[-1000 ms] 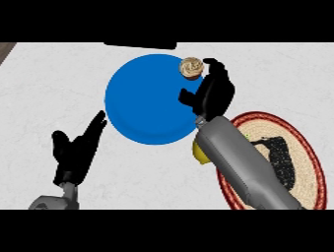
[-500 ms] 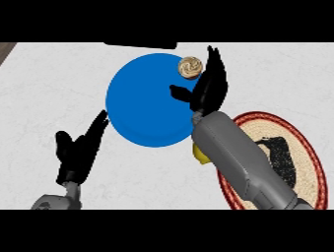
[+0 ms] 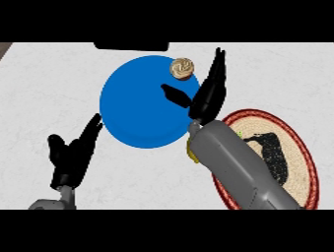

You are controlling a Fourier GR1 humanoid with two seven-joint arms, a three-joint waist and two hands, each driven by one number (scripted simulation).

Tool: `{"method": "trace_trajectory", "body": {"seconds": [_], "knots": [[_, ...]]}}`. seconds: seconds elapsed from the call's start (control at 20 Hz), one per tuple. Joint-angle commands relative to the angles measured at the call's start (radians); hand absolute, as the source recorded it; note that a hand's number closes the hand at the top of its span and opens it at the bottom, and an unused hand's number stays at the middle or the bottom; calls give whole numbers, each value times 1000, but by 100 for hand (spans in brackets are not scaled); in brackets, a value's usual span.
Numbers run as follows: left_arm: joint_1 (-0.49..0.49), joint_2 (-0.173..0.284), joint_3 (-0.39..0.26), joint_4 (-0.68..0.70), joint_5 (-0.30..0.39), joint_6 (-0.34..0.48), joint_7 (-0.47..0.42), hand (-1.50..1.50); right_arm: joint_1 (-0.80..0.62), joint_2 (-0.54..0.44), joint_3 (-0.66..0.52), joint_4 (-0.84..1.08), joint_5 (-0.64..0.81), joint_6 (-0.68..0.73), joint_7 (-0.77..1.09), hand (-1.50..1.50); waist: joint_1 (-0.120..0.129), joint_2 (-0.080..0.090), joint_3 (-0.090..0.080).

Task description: Pick the cupcake from the placemat and place it in the plate

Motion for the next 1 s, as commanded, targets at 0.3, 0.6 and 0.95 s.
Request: {"method": "trace_trajectory", "body": {"seconds": [0.3,0.6,0.95], "knots": [[66,-6,1,-29,0,10,55,0,349,-16,195,-358,-246,17,-281,-150,-48,-8,-7],[53,-22,30,57,-1,0,-24,0,478,-46,253,-505,-118,92,-203,-150,-63,-14,-10],[26,-13,38,4,-5,8,58,0,661,-39,316,-583,57,140,-140,-150,-66,-15,-10]]}}
